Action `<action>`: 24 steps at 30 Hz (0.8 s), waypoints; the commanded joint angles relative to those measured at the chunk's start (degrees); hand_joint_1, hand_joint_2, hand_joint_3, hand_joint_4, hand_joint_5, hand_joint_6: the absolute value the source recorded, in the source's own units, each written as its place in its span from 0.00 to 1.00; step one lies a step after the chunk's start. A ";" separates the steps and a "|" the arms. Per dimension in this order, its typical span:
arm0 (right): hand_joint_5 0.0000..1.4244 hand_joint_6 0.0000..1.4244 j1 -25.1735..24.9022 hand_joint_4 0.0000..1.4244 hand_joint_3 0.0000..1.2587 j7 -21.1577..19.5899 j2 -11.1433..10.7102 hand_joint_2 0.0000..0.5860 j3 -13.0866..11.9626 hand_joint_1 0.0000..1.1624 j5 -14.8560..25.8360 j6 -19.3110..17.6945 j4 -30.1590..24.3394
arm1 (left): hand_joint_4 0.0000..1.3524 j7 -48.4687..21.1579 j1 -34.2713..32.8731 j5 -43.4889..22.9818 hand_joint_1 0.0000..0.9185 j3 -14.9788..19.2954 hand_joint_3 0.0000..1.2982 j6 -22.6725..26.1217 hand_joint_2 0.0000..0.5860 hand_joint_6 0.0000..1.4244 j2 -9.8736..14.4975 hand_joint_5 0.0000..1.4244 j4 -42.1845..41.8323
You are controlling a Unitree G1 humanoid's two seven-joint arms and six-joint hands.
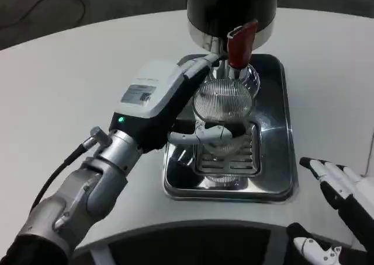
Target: Grasp the cup under the faucet to collect the drink, then remove the cup.
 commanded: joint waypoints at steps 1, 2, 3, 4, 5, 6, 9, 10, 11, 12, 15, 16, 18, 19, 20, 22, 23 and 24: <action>0.00 0.00 0.11 0.00 0.02 0.25 -0.24 0.69 0.37 0.25 0.24 0.34 -0.03 | 0.16 0.33 1.61 -1.28 0.23 1.06 0.12 -1.35 0.18 0.58 1.05 0.43 -1.15; 0.00 0.00 -0.03 0.00 0.02 0.29 -0.28 0.69 0.41 0.25 0.24 0.40 0.04 | 0.17 0.37 1.74 -1.39 0.23 1.21 0.12 -1.49 0.19 0.58 1.06 0.44 -1.29; 0.00 0.00 -0.13 0.00 0.02 0.32 -0.33 0.69 0.45 0.25 0.25 0.46 0.09 | 0.17 0.51 1.89 -1.55 0.23 1.37 0.12 -1.70 0.19 0.59 1.05 0.44 -1.41; 0.00 0.00 -0.25 0.00 0.02 0.35 -0.39 0.69 0.51 0.25 0.25 0.53 0.16 | 0.17 0.59 1.99 -1.68 0.23 1.46 0.12 -1.83 0.19 0.59 1.05 0.44 -1.49; 0.00 0.00 -0.39 0.00 0.02 0.41 -0.46 0.69 0.58 0.25 0.26 0.63 0.23 | 0.17 0.58 2.08 -1.79 0.23 1.52 0.13 -1.90 0.19 0.58 1.06 0.44 -1.57; 0.00 0.00 -0.49 0.00 0.02 0.45 -0.52 0.69 0.64 0.25 0.27 0.73 0.27 | 0.18 0.81 2.24 -1.99 0.24 1.66 0.13 -2.16 0.20 0.57 0.97 0.44 -1.53; 0.00 0.00 -0.72 0.00 0.03 0.59 -0.70 0.69 0.89 0.25 0.16 0.96 0.40 | 0.19 1.40 2.63 -2.49 0.25 2.24 0.14 -3.07 0.21 0.51 0.63 0.45 -1.25; 0.00 0.00 -0.73 0.00 0.03 0.57 -0.74 0.69 0.96 0.25 0.11 1.01 0.43 | 0.20 1.59 2.73 -2.62 0.26 2.43 0.15 -3.39 0.21 0.49 0.54 0.45 -1.15; 0.00 0.00 -0.70 0.00 0.03 0.54 -0.78 0.69 1.01 0.25 0.08 1.05 0.46 | 0.20 1.82 2.88 -2.85 0.26 2.64 0.15 -3.84 0.21 0.49 0.46 0.45 -1.06; 0.00 0.00 -0.67 0.00 0.03 0.50 -0.82 0.69 1.06 0.25 0.07 1.09 0.48 | 0.21 2.11 3.03 -3.08 0.26 2.84 0.15 -4.39 0.21 0.48 0.38 0.45 -0.94; 0.00 0.00 -0.55 0.00 0.04 0.48 -0.87 0.69 1.17 0.25 0.04 1.18 0.56 | 0.22 2.62 3.33 -3.98 0.26 3.28 0.16 -5.81 0.23 0.47 0.12 0.45 -0.42; 0.00 0.00 -0.54 0.00 0.04 0.47 -0.86 0.69 1.20 0.25 0.03 1.24 0.62 | 0.23 2.67 3.39 -4.36 0.27 3.39 0.16 -6.22 0.23 0.47 0.04 0.45 -0.20; 0.00 0.00 -0.54 0.00 0.04 0.43 -0.87 0.69 1.21 0.25 0.03 1.32 0.70 | 0.23 2.64 3.47 -4.95 0.27 3.52 0.17 -6.88 0.23 0.46 -0.06 0.45 0.11; 0.00 0.00 -0.55 0.00 0.04 0.41 -0.88 0.69 1.21 0.25 0.04 1.34 0.72 | 0.24 2.63 3.48 -5.02 0.27 3.56 0.17 -7.06 0.23 0.46 -0.08 0.45 0.17; 0.00 0.00 -0.55 0.00 0.05 0.40 -0.90 0.69 1.21 0.25 0.06 1.37 0.75 | 0.24 2.66 3.58 -5.13 0.27 3.71 0.17 -7.24 0.23 0.46 -0.17 0.45 0.13; 0.00 0.00 -0.57 0.00 0.05 0.41 -0.93 0.69 1.23 0.25 0.06 1.43 0.82 | 0.24 2.87 3.98 -5.39 0.27 4.17 0.17 -7.53 0.24 0.46 -0.39 0.46 -0.32; 0.00 0.00 -0.58 0.00 0.05 0.41 -0.92 0.69 1.26 0.25 0.07 1.50 0.88 | 0.25 2.94 4.15 -5.50 0.27 4.38 0.18 -7.62 0.24 0.46 -0.49 0.46 -0.53; 0.00 0.00 -0.59 0.00 0.05 0.42 -0.91 0.69 1.31 0.25 0.09 1.57 0.96 | 0.25 2.94 4.41 -5.71 0.27 4.66 0.18 -7.72 0.24 0.46 -0.58 0.46 -0.86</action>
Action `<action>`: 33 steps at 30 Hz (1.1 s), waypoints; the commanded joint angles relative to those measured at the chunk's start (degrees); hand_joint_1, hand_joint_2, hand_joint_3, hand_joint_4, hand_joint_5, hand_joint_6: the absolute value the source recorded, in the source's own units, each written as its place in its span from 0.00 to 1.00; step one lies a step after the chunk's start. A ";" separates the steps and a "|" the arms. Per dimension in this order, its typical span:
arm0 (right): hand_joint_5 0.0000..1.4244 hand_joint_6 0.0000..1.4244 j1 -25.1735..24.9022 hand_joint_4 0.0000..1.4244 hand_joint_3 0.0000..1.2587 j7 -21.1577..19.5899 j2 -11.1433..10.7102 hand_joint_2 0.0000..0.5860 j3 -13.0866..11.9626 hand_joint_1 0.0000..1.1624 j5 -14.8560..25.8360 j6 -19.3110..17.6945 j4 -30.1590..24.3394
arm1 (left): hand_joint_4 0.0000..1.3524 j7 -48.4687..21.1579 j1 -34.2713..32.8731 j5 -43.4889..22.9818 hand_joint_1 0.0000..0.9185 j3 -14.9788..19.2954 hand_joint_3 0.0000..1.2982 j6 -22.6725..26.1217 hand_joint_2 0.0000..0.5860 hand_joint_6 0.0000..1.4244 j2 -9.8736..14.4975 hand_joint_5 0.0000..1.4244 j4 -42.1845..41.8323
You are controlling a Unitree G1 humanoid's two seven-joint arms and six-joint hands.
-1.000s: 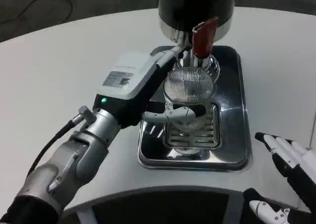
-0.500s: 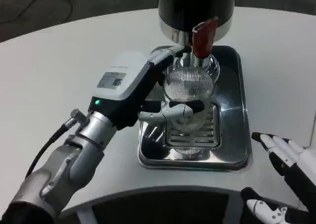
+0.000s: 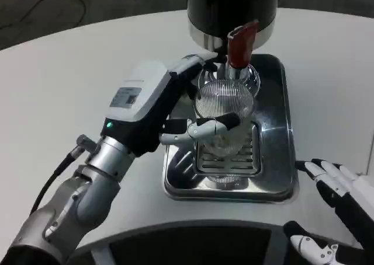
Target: Grasp the cup under the faucet to collect the drink, then remove the cup.
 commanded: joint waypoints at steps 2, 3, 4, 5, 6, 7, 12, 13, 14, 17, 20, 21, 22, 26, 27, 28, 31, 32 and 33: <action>0.00 0.00 0.43 0.00 0.05 0.43 -0.34 0.69 0.43 0.25 0.14 0.53 0.67 | 0.26 0.95 2.55 -2.10 0.27 1.89 0.19 -1.45 0.25 0.47 -0.21 0.46 -1.88; 0.00 0.00 0.37 0.00 0.05 0.39 -0.36 0.69 0.49 0.25 0.14 0.61 0.74 | 0.26 0.81 3.05 -2.42 0.27 2.17 0.20 -1.62 0.25 0.47 -0.10 0.47 -2.68; 0.00 0.00 0.33 0.00 0.05 0.35 -0.38 0.69 0.53 0.25 0.13 0.68 0.78 | 0.27 0.58 3.65 -2.86 0.27 2.47 0.20 -1.74 0.25 0.47 0.04 0.47 -3.64; 0.00 0.00 0.29 0.00 0.05 0.31 -0.40 0.69 0.56 0.25 0.13 0.76 0.83 | 0.27 0.42 4.33 -3.23 0.27 2.82 0.20 -1.84 0.25 0.47 0.20 0.47 -4.70; 0.00 0.00 0.25 0.00 0.05 0.26 -0.41 0.69 0.57 0.25 0.16 0.81 0.87 | 0.27 0.26 4.84 -3.46 0.27 3.10 0.21 -1.86 0.25 0.47 0.28 0.47 -5.51; 0.00 0.00 0.22 0.00 0.05 0.24 -0.44 0.69 0.60 0.25 0.20 0.85 0.93 | 0.27 0.07 5.49 -3.62 0.27 3.51 0.21 -1.80 0.25 0.47 0.36 0.47 -6.50; 0.00 0.00 0.04 0.00 0.05 0.19 -0.48 0.69 0.95 0.25 0.34 1.08 1.50 | 0.27 -1.11 9.30 -4.92 0.27 5.86 0.22 -0.92 0.25 0.48 0.88 0.47 -12.61; 0.00 0.00 -0.04 0.00 0.05 0.17 -0.49 0.69 1.03 0.25 0.34 1.14 1.62 | 0.28 -1.33 10.00 -5.22 0.27 6.41 0.22 -0.76 0.25 0.48 0.84 0.48 -13.85; 0.00 0.00 -0.10 0.00 0.05 0.15 -0.50 0.69 1.09 0.25 0.34 1.18 1.69 | 0.28 -1.48 10.65 -5.42 0.27 6.96 0.22 -0.56 0.25 0.49 0.80 0.48 -15.14; 0.00 0.00 -0.37 0.00 0.05 0.19 -0.59 0.69 1.13 0.25 0.37 1.37 1.84 | 0.28 -1.99 11.92 -5.95 0.27 8.32 0.22 0.00 0.24 0.50 0.55 0.48 -18.01; 0.00 0.00 -0.58 0.00 0.05 0.20 -0.75 0.69 1.07 0.25 0.45 1.54 1.93 | 0.28 -2.64 12.60 -7.31 0.27 9.84 0.23 0.51 0.24 0.52 0.00 0.49 -20.63; 0.00 0.00 -0.68 0.00 0.05 0.24 -0.82 0.69 1.03 0.25 0.52 1.64 1.91 | 0.29 -2.91 12.73 -7.94 0.26 10.27 0.23 0.71 0.25 0.53 -0.16 0.49 -21.49; 0.00 0.00 -0.77 0.00 0.05 0.24 -0.90 0.69 1.01 0.25 0.58 1.73 1.87 | 0.29 -3.41 12.76 -9.01 0.26 10.76 0.23 0.70 0.25 0.54 -0.39 0.49 -22.32; 0.00 0.00 -1.06 0.00 0.05 0.16 -1.20 0.69 1.05 0.25 0.79 2.10 1.83 | 0.30 -6.77 12.20 -13.72 0.17 12.00 0.26 0.43 0.26 0.53 -0.90 0.46 -24.89; 0.00 0.00 -1.20 0.00 0.05 0.14 -1.25 0.69 1.07 0.25 0.81 2.20 1.89 | 0.30 -8.57 11.66 -15.90 0.13 12.14 0.27 0.32 0.26 0.50 -0.95 0.43 -25.38; 0.00 0.00 -1.33 0.00 0.05 0.12 -1.29 0.69 1.10 0.25 0.83 2.29 1.95 | 0.30 -10.63 10.90 -18.43 0.11 12.23 0.28 0.20 0.26 0.47 -1.00 0.40 -25.72; 0.00 0.00 -1.54 0.00 0.05 0.06 -1.34 0.69 1.31 0.25 0.73 2.49 2.09 | 0.30 -16.15 9.12 -25.43 0.08 12.69 0.29 0.53 0.29 0.42 -1.52 0.39 -26.46; 0.00 0.00 -1.58 0.00 0.05 0.04 -1.34 0.69 1.40 0.25 0.67 2.55 2.11 | 0.30 -18.07 8.72 -27.87 0.08 12.87 0.30 1.06 0.29 0.41 -1.76 0.38 -26.91; 0.00 0.00 -1.60 0.00 0.05 -0.01 -1.33 0.69 1.48 0.25 0.59 2.58 2.12 | 0.30 -20.01 8.45 -30.26 0.07 12.97 0.30 1.87 0.29 0.39 -1.98 0.38 -27.45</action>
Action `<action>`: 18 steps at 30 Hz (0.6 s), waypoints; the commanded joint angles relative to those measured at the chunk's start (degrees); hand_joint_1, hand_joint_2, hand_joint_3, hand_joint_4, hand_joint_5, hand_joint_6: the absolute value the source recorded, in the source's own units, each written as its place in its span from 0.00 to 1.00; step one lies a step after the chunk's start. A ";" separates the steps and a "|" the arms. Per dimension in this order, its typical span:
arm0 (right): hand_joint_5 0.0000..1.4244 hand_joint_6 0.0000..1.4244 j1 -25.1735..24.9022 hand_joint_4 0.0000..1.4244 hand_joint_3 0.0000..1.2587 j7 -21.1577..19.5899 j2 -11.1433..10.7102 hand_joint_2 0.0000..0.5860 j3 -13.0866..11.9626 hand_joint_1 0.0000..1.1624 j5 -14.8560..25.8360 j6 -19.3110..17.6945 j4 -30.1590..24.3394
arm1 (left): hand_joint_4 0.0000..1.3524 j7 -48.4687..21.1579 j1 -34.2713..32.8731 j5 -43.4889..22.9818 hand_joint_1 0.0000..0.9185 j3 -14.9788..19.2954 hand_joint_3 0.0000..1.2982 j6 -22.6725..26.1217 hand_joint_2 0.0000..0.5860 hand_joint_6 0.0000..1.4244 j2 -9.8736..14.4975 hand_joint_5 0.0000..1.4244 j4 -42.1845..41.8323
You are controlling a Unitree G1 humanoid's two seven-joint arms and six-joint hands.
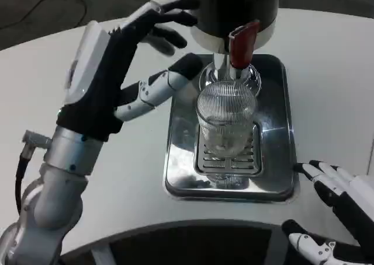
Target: Grasp the cup under the faucet to collect the drink, then remove the cup.
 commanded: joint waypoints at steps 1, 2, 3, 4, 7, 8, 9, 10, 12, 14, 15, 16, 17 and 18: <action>0.00 0.00 0.18 0.00 0.05 -0.04 0.03 0.69 0.44 0.25 0.14 0.33 0.20 | 0.29 -7.11 -1.75 -8.82 0.06 1.07 0.30 1.92 0.30 0.39 -0.81 0.37 -2.50; 0.00 0.00 0.19 0.00 0.05 -0.06 0.04 0.69 0.46 0.25 0.11 0.35 0.19 | 0.29 -8.81 -1.87 -10.57 0.06 1.06 0.30 2.88 0.30 0.39 -0.86 0.37 -2.86; 0.00 0.00 0.20 0.00 0.05 -0.07 0.04 0.69 0.48 0.25 0.09 0.37 0.18 | 0.29 -11.01 -2.00 -12.57 0.04 1.06 0.30 4.20 0.31 0.39 -0.84 0.37 -3.25; 0.00 0.00 0.23 0.00 0.05 -0.12 0.03 0.69 0.45 0.25 0.08 0.37 0.16 | 0.28 -13.10 -2.08 -14.53 0.02 1.03 0.30 5.46 0.30 0.37 -0.74 0.36 -3.57; 0.00 0.00 0.40 0.00 0.05 -0.25 -0.05 0.69 0.25 0.25 0.19 0.50 0.04 | 0.27 -18.41 -2.12 -18.93 0.00 1.53 0.30 9.14 0.28 0.35 -0.47 0.34 -4.53; 0.00 0.00 0.46 0.00 0.05 -0.26 -0.08 0.69 0.19 0.25 0.23 0.53 -0.01 | 0.27 -20.34 -2.19 -20.51 0.00 1.70 0.30 10.91 0.27 0.33 -0.21 0.34 -4.80; 0.00 0.00 0.52 0.00 0.05 -0.27 -0.11 0.69 0.13 0.25 0.28 0.54 -0.06 | 0.26 -21.74 -2.24 -21.55 0.00 1.91 0.30 12.22 0.26 0.32 -0.09 0.33 -5.04; 0.00 0.00 0.58 0.00 0.05 -0.27 -0.14 0.69 0.07 0.25 0.32 0.54 -0.11 | 0.26 -23.07 -2.38 -22.49 0.00 2.10 0.30 13.54 0.26 0.32 0.05 0.33 -5.19; 0.00 0.00 0.66 0.00 0.05 -0.24 -0.18 0.69 -0.01 0.25 0.40 0.55 -0.19 | 0.25 -25.50 -2.88 -23.93 0.00 2.46 0.30 15.89 0.26 0.31 0.27 0.33 -5.31; 0.00 0.00 0.71 0.00 0.05 -0.22 -0.25 0.69 -0.07 0.25 0.49 0.52 -0.25 | 0.22 -27.62 -3.35 -24.88 0.00 2.97 0.27 17.83 0.24 0.27 0.26 0.29 -5.55; 0.00 0.00 0.71 0.00 0.05 -0.22 -0.28 0.69 -0.10 0.25 0.55 0.51 -0.28 | 0.22 -28.70 -3.66 -25.37 0.00 3.18 0.26 18.77 0.24 0.26 0.26 0.28 -5.69; 0.00 0.00 0.70 0.00 0.05 -0.15 -0.31 0.69 -0.12 0.25 0.62 0.56 -0.30 | 0.21 -29.93 -4.12 -25.83 0.00 3.26 0.26 19.79 0.23 0.25 0.32 0.28 -5.81; 0.00 0.00 0.69 0.00 0.05 -0.12 -0.34 0.69 -0.14 0.25 0.70 0.58 -0.31 | 0.20 -30.94 -4.51 -26.14 0.00 3.30 0.25 20.62 0.22 0.24 0.39 0.26 -5.93; 0.00 0.00 0.69 0.00 0.05 -0.11 -0.38 0.69 -0.16 0.25 0.77 0.59 -0.31 | 0.19 -31.74 -4.81 -26.29 0.00 3.31 0.24 21.26 0.23 0.23 0.42 0.25 -6.00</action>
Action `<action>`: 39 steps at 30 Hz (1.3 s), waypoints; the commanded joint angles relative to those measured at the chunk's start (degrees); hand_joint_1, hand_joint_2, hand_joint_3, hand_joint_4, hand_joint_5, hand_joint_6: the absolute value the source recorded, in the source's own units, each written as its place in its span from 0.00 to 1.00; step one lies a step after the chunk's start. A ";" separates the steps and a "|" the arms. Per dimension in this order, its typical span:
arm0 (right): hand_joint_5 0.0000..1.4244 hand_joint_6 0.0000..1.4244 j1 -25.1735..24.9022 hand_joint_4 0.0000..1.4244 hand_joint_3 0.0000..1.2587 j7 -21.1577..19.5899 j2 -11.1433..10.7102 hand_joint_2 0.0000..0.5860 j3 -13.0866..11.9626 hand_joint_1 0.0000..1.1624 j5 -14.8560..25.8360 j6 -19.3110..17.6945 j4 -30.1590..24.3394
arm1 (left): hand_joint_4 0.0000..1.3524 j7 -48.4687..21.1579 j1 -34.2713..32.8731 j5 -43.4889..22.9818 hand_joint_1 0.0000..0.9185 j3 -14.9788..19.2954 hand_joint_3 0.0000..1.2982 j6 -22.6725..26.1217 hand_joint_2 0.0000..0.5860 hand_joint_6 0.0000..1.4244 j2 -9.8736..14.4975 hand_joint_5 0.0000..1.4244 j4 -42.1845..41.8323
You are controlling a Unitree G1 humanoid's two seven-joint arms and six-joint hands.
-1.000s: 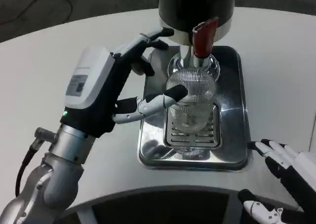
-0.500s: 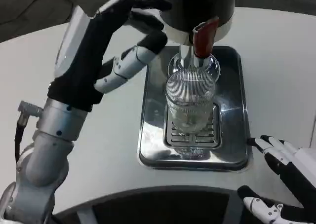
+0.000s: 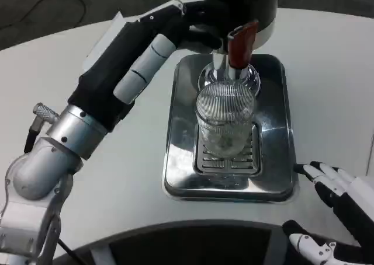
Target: Grasp the cup under the faucet to collect the drink, then remove the cup.
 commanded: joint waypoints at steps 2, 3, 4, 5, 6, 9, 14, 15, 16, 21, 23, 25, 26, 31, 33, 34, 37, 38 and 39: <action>0.00 0.00 0.61 0.00 0.05 -0.14 -0.33 0.69 -0.25 0.25 0.71 0.05 -0.40 | 0.18 -4.41 -2.12 -1.61 0.00 0.78 0.23 3.37 0.21 0.23 0.79 0.25 -1.10; 0.00 0.00 0.67 0.00 0.05 -0.14 -0.34 0.69 -0.26 0.25 0.72 0.07 -0.47 | 0.18 -4.78 -2.27 -1.62 0.00 0.89 0.23 3.65 0.21 0.22 0.70 0.24 -1.13; 0.00 0.00 0.72 0.00 0.05 -0.13 -0.35 0.69 -0.27 0.25 0.73 0.10 -0.53 | 0.18 -5.07 -2.42 -1.63 0.00 1.00 0.23 3.97 0.21 0.22 0.61 0.24 -1.19; 0.00 0.00 0.75 0.00 0.05 -0.12 -0.36 0.69 -0.28 0.25 0.73 0.12 -0.57 | 0.18 -5.38 -2.69 -1.76 0.00 1.11 0.23 4.44 0.20 0.22 0.48 0.24 -1.17; 0.00 0.00 0.80 0.00 0.05 -0.08 -0.37 0.69 -0.30 0.25 0.75 0.16 -0.60 | 0.18 -5.59 -2.97 -1.82 0.00 1.21 0.23 4.85 0.20 0.21 0.37 0.24 -1.10; 0.00 0.00 0.94 0.00 0.05 -0.02 -0.30 0.69 -0.28 0.25 0.78 0.25 -0.70 | 0.17 -5.98 -3.52 -1.72 0.00 1.45 0.22 5.75 0.21 0.21 0.11 0.24 -1.01; 0.00 0.00 1.03 0.00 0.05 -0.03 -0.17 0.69 -0.20 0.25 0.68 0.33 -0.79 | 0.16 -6.76 -4.55 -1.07 0.00 1.56 0.22 6.51 0.20 0.21 0.14 0.23 -0.20; 0.00 0.00 1.05 0.00 0.05 -0.03 -0.16 0.69 -0.21 0.25 0.67 0.36 -0.80 | 0.16 -6.98 -4.95 -1.09 0.00 1.55 0.21 6.67 0.20 0.21 0.10 0.22 0.19; 0.00 0.00 1.15 0.00 0.05 -0.02 -0.17 0.69 -0.24 0.25 0.68 0.36 -0.84 | 0.15 -7.15 -5.23 -1.11 0.00 1.56 0.21 6.79 0.20 0.21 0.05 0.22 0.46; 0.00 0.00 1.55 0.00 0.05 -0.04 -0.15 0.69 -0.40 0.25 0.85 0.47 -0.99 | 0.15 -8.55 -6.84 -1.28 0.00 1.36 0.21 7.84 0.20 0.21 -0.11 0.22 1.48; 0.00 0.00 1.66 0.00 0.05 -0.09 -0.17 0.69 -0.49 0.25 0.94 0.47 -1.10 | 0.15 -9.54 -7.69 -1.65 0.00 1.16 0.21 8.71 0.20 0.21 -0.23 0.22 2.14; 0.00 0.00 1.82 0.00 0.05 -0.13 -0.17 0.69 -0.61 0.25 1.03 0.53 -1.16 | 0.14 -10.59 -8.52 -2.39 0.00 1.13 0.20 9.76 0.19 0.20 -0.58 0.21 2.82; 0.00 0.00 1.90 0.00 0.05 -0.15 -0.18 0.69 -0.66 0.25 1.06 0.55 -1.18 | 0.14 -11.15 -9.01 -2.77 0.00 1.12 0.20 10.25 0.19 0.20 -0.80 0.21 3.13; 0.00 0.00 2.72 0.00 0.05 -0.41 -0.22 0.70 -1.10 0.25 1.54 0.53 -1.39 | 0.13 -13.02 -10.77 -3.07 0.00 1.17 0.19 11.86 0.17 0.19 -1.60 0.20 4.05; 0.00 0.00 2.97 0.00 0.05 -0.52 -0.25 0.70 -1.27 0.25 1.79 0.52 -1.42 | 0.13 -13.37 -11.48 -2.92 0.00 1.06 0.19 12.26 0.17 0.19 -1.94 0.20 4.52; 0.00 0.00 3.07 0.00 0.04 -0.57 -0.28 0.70 -1.35 0.24 1.90 0.50 -1.45 | 0.13 -13.50 -11.74 -2.82 0.00 1.04 0.19 12.38 0.17 0.19 -2.06 0.20 4.71; 0.00 0.00 3.29 0.00 0.04 -0.72 -0.33 0.70 -1.58 0.24 2.21 0.46 -1.52 | 0.13 -13.95 -12.66 -2.37 0.00 0.82 0.19 12.48 0.17 0.19 -2.38 0.20 5.61; 0.00 0.00 3.34 0.00 0.04 -0.76 -0.32 0.70 -1.69 0.24 2.31 0.45 -1.55 | 0.13 -14.07 -12.97 -2.16 0.00 0.65 0.19 12.49 0.17 0.19 -2.49 0.20 5.87; 0.00 0.00 3.37 0.00 0.04 -0.78 -0.31 0.70 -1.76 0.24 2.38 0.44 -1.57 | 0.13 -14.18 -13.23 -1.90 0.00 0.45 0.19 12.47 0.17 0.19 -2.54 0.20 6.08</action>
